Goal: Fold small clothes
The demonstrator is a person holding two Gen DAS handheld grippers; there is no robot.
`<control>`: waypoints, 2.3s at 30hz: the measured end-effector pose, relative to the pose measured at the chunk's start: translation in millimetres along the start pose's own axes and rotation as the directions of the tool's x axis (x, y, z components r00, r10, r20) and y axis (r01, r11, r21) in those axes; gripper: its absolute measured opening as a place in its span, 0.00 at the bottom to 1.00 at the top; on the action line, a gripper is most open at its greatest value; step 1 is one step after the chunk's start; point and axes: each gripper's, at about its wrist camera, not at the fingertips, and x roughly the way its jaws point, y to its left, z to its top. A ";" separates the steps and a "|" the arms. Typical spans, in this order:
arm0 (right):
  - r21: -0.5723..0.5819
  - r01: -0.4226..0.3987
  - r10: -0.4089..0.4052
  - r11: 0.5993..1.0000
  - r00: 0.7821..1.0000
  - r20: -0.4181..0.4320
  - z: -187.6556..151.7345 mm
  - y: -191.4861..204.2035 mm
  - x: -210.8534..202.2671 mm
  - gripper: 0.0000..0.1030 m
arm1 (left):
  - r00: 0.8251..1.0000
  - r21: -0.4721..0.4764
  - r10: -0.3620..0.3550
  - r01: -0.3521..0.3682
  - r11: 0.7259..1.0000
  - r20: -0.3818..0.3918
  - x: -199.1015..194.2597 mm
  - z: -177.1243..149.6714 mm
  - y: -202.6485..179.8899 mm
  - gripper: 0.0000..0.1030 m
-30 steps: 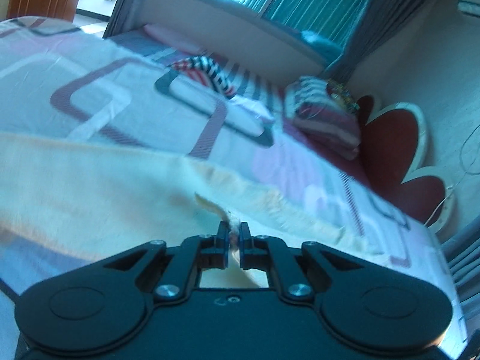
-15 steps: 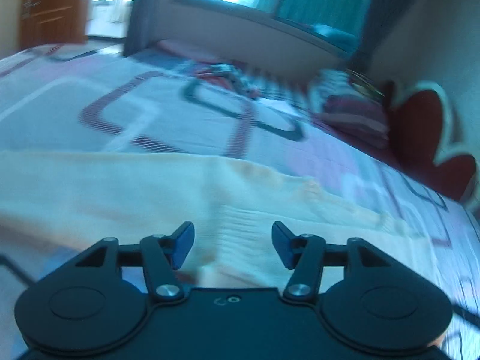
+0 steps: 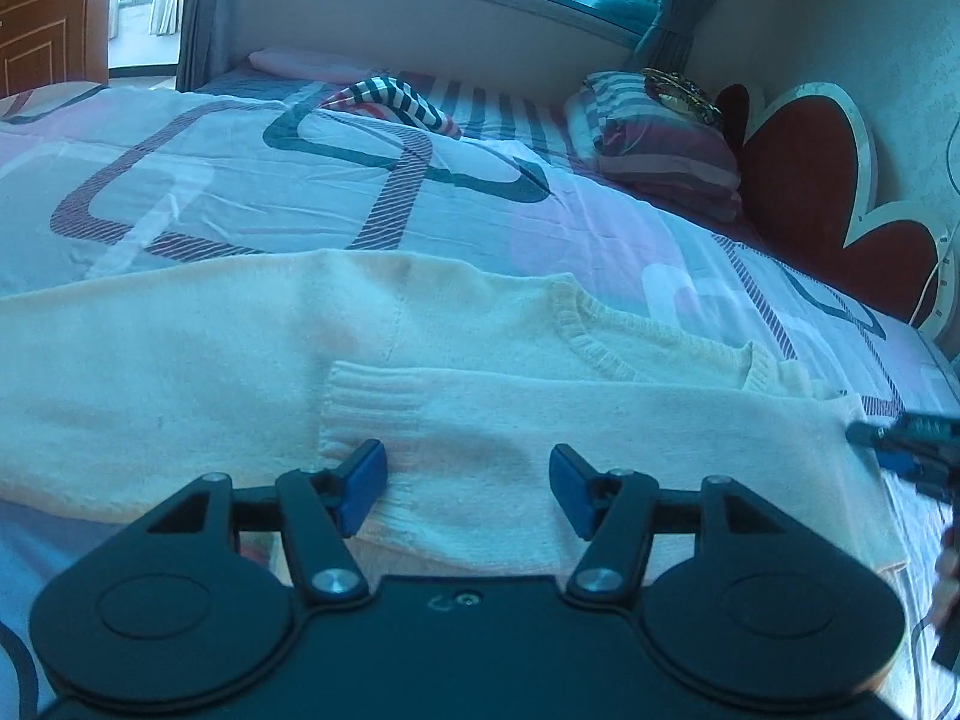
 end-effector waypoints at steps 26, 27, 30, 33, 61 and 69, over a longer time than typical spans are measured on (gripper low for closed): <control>-0.263 0.057 -0.051 0.963 0.998 0.029 -29.5 46.4 -34.5 0.11 | 0.998 -0.026 0.065 -0.065 0.998 0.002 -25.6 1.5 -0.1 0.78; -0.268 0.040 -0.034 0.962 0.999 0.026 -32.2 50.8 -39.8 0.14 | 0.998 -0.034 0.068 -0.068 0.997 0.000 -30.1 0.9 3.3 0.78; -0.279 -0.018 0.022 0.960 1.000 0.011 -45.2 68.3 -53.7 0.40 | 0.996 -0.061 0.089 -0.089 0.994 -0.002 -43.5 -3.6 13.4 0.79; -0.317 -0.072 0.074 0.946 0.997 -0.008 -64.3 90.4 -59.7 0.42 | 0.993 -0.077 0.121 -0.120 0.990 0.002 -56.0 -7.9 24.7 0.79; -0.459 -0.259 0.207 0.850 0.965 -0.160 -154.0 254.3 -23.1 0.42 | 0.949 -0.645 0.313 -0.211 0.735 0.046 -139.4 -44.4 276.5 0.70; -0.445 -0.219 0.178 0.868 0.975 -0.134 -151.1 256.7 -18.1 0.42 | 0.941 -0.731 0.312 -0.119 0.672 0.133 -126.2 -34.5 308.9 0.36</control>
